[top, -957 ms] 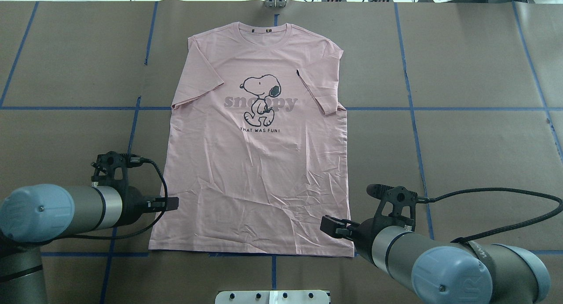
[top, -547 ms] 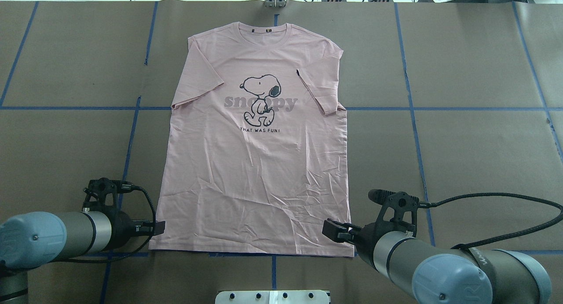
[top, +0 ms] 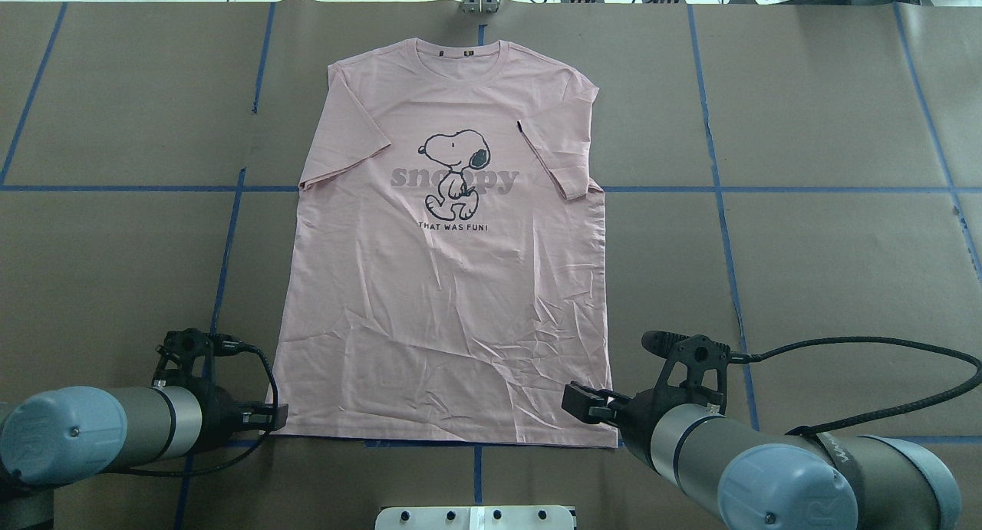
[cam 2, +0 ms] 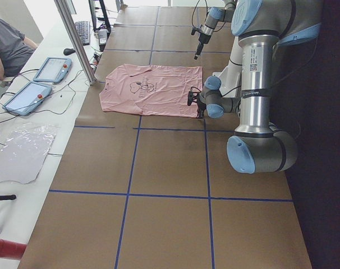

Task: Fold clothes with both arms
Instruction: 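Grasp both hem corners with the left and right grippers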

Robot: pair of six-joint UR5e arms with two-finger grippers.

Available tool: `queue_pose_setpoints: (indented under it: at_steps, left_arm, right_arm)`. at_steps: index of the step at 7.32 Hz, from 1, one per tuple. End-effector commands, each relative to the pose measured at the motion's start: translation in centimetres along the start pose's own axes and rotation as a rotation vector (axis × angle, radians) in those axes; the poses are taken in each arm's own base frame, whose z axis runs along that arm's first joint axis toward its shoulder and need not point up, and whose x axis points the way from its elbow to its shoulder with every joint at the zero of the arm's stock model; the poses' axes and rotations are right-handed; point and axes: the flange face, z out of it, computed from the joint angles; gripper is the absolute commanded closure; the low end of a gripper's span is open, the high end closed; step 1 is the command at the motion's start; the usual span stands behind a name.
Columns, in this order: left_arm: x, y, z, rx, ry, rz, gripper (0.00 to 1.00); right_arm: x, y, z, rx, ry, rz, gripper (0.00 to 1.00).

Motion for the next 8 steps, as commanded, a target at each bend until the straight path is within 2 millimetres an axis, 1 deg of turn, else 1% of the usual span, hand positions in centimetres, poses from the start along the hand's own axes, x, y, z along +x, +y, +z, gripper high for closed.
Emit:
queue_pose_setpoints:
  at_steps: [1,2,3,4,5,6,7,8]
  left_arm:
    - [0.23,0.79,0.3,-0.015,-0.001,0.009,0.47]
    - [0.33,1.06,0.37,-0.02,0.0,0.012,0.47]
    - [0.31,1.07,0.39,-0.02,-0.001,0.012,0.53]
    - [0.36,1.13,0.37,-0.022,-0.002,0.013,0.67]
    - [0.43,1.33,0.42,-0.024,-0.002,0.016,0.79]
    - [0.43,1.33,0.42,-0.024,-0.002,0.016,0.96]
    - [0.32,1.18,0.43,-0.008,-0.007,0.016,1.0]
    - [0.29,1.03,0.43,0.007,-0.01,0.014,1.0]
  right_arm:
    - [-0.01,0.08,0.0,-0.001,0.0,0.0,0.05]
    - [-0.08,0.08,-0.02,-0.002,-0.002,0.001,0.05]
    - [-0.08,0.08,-0.02,-0.002,-0.002,0.001,0.05]
    - [-0.08,0.08,-0.02,-0.002,-0.002,0.001,0.05]
    - [-0.08,0.16,-0.02,-0.003,-0.002,0.0,0.05]
    - [-0.08,0.16,-0.02,-0.003,-0.002,0.0,0.05]
    - [-0.05,0.17,0.05,-0.003,-0.001,0.0,0.05]
    - [0.03,0.3,0.26,-0.004,0.004,-0.002,0.05]
